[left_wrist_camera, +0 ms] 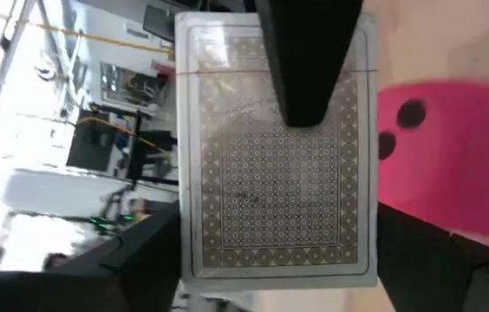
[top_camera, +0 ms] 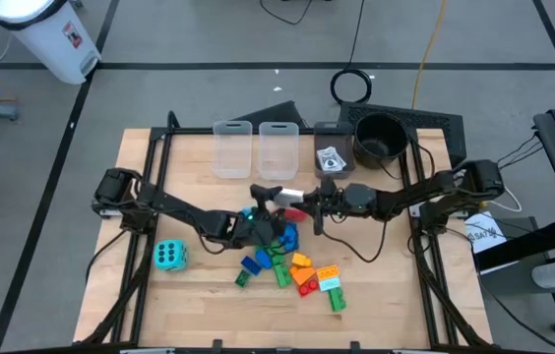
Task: Pick & Place Toys
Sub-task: Put the brown deck of cards into the black bin
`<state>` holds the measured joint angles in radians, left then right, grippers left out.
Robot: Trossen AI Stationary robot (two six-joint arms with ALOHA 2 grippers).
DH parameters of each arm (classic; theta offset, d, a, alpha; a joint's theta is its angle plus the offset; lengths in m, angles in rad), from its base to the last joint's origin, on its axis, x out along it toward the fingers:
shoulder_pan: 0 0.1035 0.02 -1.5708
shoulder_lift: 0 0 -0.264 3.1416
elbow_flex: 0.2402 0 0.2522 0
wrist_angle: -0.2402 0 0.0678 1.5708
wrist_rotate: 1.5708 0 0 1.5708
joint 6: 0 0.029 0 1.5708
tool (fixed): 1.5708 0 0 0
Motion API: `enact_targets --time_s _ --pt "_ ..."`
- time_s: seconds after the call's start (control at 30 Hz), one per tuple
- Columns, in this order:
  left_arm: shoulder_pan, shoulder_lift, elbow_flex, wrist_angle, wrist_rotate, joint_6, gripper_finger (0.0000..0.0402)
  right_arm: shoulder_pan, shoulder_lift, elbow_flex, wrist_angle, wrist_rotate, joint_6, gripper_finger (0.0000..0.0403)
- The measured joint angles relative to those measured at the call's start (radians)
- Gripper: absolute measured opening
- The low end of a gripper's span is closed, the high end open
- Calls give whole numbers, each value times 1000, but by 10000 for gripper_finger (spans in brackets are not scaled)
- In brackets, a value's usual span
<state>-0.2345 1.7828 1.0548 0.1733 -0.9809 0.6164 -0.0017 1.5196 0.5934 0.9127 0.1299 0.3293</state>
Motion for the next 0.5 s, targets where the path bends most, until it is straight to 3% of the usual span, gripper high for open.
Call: enact_targets --time_s 0.1,0.3,0.43,0.5 --pt "-51 -24 3 -38 35 -84 384 3 -34 1 -46 -27 -18 35" --pt "-60 -186 2 -243 319 -397 329 19 -118 1 -144 -20 -86 35" --pt "10 -344 -93 -288 567 -453 299 11 -181 3 -158 140 -143 35" --pt "56 -431 -176 -211 675 -453 288 -1 -211 3 -193 236 -196 35"
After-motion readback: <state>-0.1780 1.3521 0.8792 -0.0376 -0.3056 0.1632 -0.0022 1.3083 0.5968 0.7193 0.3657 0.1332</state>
